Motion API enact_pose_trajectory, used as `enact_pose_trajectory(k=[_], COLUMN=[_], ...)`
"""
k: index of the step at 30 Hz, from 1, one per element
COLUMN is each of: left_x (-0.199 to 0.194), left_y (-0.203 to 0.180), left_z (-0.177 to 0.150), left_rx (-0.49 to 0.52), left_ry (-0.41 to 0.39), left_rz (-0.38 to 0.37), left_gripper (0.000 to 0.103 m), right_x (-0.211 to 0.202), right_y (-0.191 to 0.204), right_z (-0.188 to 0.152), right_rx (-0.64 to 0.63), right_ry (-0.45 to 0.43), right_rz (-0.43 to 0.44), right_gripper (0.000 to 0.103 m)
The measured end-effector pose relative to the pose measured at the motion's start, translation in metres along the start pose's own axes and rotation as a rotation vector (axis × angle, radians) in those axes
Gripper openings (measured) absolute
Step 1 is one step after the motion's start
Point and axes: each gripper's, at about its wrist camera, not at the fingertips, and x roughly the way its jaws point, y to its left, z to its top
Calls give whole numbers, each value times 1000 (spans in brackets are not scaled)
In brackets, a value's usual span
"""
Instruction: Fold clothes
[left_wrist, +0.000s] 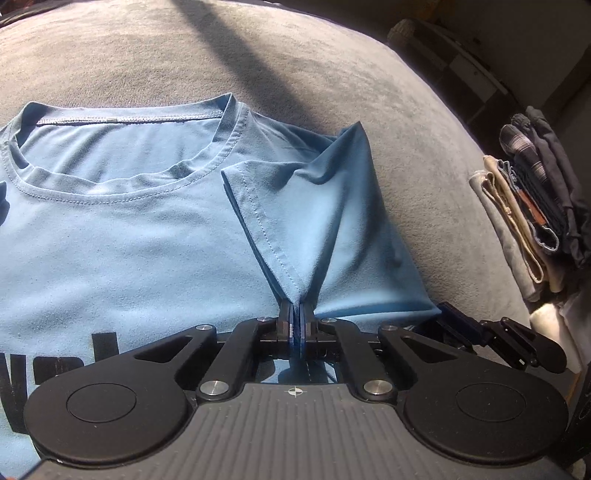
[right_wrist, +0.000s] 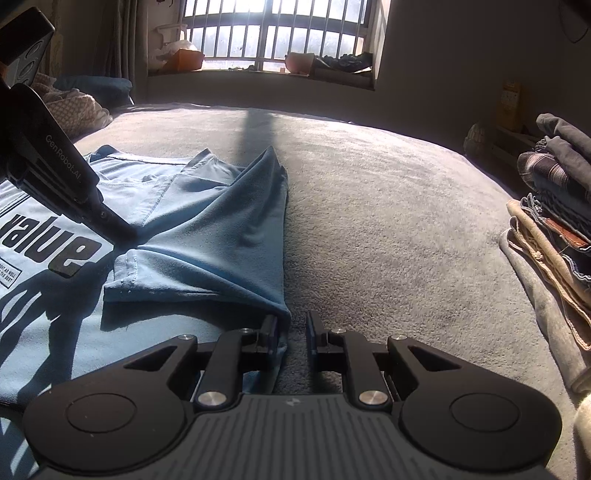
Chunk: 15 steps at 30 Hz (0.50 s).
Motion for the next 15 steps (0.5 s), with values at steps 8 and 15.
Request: enact_pose_trajectory(k=[8,15], left_x=[-22,-14], left_y=[0,6], left_z=[1,21], left_rx=[111,149], left_ry=[-82,-131], left_rz=[38,56], left_gripper=[15,17], right_x=[-21,-50], right_y=[-12,25], right_z=[1,7], right_rx=[-39,-364], right_ry=[-43,-178], right_rz=[70,272], right_gripper=[29,29])
